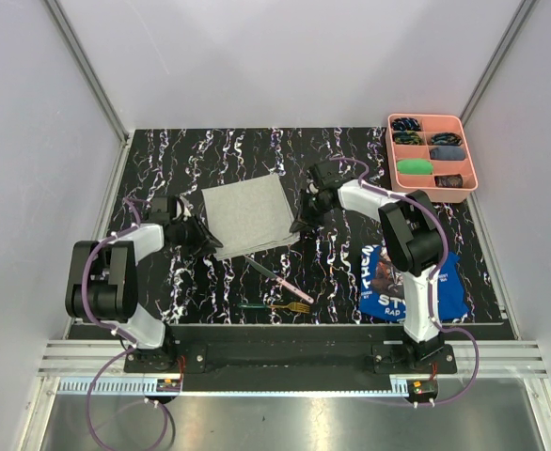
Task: Fold the napkin into a case and place the utensils inside
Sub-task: Pick up the top corner of the square-folded napkin from the center of the board, then fold the top corner of the square-folded napkin at the center of the board.
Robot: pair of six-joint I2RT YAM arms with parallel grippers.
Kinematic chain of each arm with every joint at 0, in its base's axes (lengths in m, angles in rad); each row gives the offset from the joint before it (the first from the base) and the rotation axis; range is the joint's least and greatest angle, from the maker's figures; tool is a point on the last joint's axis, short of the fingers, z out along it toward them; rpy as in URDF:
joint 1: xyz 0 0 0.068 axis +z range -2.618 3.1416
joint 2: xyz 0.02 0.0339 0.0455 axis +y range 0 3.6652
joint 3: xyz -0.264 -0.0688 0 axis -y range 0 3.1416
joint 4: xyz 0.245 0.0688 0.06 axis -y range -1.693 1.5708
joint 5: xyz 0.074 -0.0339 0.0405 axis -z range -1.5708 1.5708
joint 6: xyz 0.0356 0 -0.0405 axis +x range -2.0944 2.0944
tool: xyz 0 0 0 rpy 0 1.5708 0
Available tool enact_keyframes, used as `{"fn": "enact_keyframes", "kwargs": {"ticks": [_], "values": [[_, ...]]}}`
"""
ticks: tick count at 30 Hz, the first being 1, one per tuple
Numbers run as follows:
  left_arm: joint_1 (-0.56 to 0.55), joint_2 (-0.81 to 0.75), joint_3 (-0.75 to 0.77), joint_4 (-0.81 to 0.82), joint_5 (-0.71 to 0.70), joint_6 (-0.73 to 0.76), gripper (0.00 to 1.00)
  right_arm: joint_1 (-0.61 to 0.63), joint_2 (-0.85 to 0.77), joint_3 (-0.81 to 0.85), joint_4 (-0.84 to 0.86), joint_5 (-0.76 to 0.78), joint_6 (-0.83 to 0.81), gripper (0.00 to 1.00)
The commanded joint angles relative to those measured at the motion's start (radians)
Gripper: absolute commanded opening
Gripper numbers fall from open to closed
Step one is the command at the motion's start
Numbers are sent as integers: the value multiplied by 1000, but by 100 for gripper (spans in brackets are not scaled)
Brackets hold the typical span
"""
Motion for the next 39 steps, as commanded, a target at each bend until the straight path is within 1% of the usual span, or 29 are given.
{"fn": "enact_keyframes", "kwargs": {"ticks": [1, 2, 6, 11, 15, 17, 18, 20, 21, 22, 24, 27, 28, 35, 39], "values": [[6, -51, 29, 13, 17, 3, 34, 17, -37, 82, 7, -43, -2, 0], [29, -48, 31, 11, 20, 0, 34, 20, -19, 93, 14, -52, 1, 0], [35, -25, 43, 17, 20, -2, 31, 35, 36, 171, 59, -95, 16, 0], [37, 10, 26, 45, 32, -15, 27, 60, 156, 332, 125, -158, 56, 0], [37, 19, 5, 57, 37, -20, 26, 81, 276, 499, 177, -225, 90, 0], [35, 24, 1, 59, 34, -19, 26, 90, 349, 553, 226, -247, 117, 0], [35, 25, -3, 62, 34, -20, 26, 98, 377, 620, 238, -263, 124, 0], [37, 30, -8, 65, 31, -23, 25, 107, 454, 691, 263, -279, 133, 0], [35, 33, -8, 63, 32, -23, 25, 117, 480, 766, 264, -286, 136, 0], [37, 35, -6, 63, 31, -23, 25, 120, 525, 803, 269, -291, 139, 0], [35, 38, -8, 65, 29, -20, 25, 127, 567, 898, 274, -291, 147, 0], [35, 44, -11, 63, 20, -20, 25, 133, 635, 982, 304, -294, 176, 0], [37, 45, -12, 63, 20, -22, 25, 137, 661, 993, 319, -297, 197, 0], [35, 62, -14, 71, 25, -22, 24, 140, 713, 1009, 460, -300, 286, 0], [35, 64, -14, 69, 23, -22, 24, 141, 782, 1091, 484, -303, 332, 0]]}}
